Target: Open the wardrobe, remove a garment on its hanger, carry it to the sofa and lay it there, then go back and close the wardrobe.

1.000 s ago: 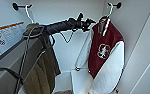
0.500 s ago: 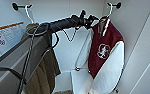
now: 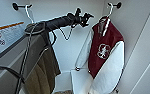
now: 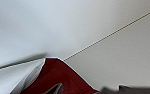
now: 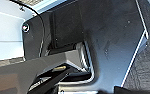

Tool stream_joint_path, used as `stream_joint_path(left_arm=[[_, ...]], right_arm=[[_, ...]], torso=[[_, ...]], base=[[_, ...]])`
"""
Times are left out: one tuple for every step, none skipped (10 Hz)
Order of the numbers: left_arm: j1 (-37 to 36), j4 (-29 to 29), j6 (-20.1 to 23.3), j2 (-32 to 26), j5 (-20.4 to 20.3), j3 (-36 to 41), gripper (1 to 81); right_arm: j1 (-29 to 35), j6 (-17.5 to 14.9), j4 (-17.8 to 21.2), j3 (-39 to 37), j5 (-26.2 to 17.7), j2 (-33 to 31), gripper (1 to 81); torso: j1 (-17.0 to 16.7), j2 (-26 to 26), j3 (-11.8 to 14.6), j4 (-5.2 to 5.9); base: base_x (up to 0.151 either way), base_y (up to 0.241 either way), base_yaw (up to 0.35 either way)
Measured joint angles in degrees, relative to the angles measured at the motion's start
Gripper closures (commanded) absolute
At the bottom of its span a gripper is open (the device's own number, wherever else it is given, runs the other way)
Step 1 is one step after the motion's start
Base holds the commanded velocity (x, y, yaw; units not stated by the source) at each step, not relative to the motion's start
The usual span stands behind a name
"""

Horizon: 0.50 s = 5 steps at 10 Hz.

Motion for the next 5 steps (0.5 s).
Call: stream_joint_path(left_arm=[[0.0,0.0,0.0,0.2,0.4,0.1,1.0],[0.0,0.0,0.0,0.2,0.4,0.1,1.0],[0.0,0.0,0.0,-0.1,0.4,0.0,1.0],[0.0,0.0,0.0,-0.1,0.4,0.1,1.0],[0.0,0.0,0.0,0.4,0.5,0.4,1.0]], right_arm=[[0.0,0.0,0.0,0.0,0.7,0.0,1.0],[0.3,0.0,0.0,0.0,1.0,0.2,1.0],[0.3,0.0,0.0,0.0,1.1,0.3,1.0],[0.1,0.0,0.0,0.0,1.1,0.3,1.0],[0.0,0.0,0.0,-0.1,1.0,0.3,1.0]], torso=[[0.0,0.0,0.0,-0.44],[0.0,0.0,0.0,-1.60],[0.0,0.0,0.0,-3.32],[0.0,0.0,0.0,-4.92],[0.0,0.0,0.0,-5.82]], base=[[0.000,0.000,0.000],[0.000,0.000,0.000],[0.000,0.000,0.000],[0.000,0.000,0.000],[0.000,0.000,0.000]])
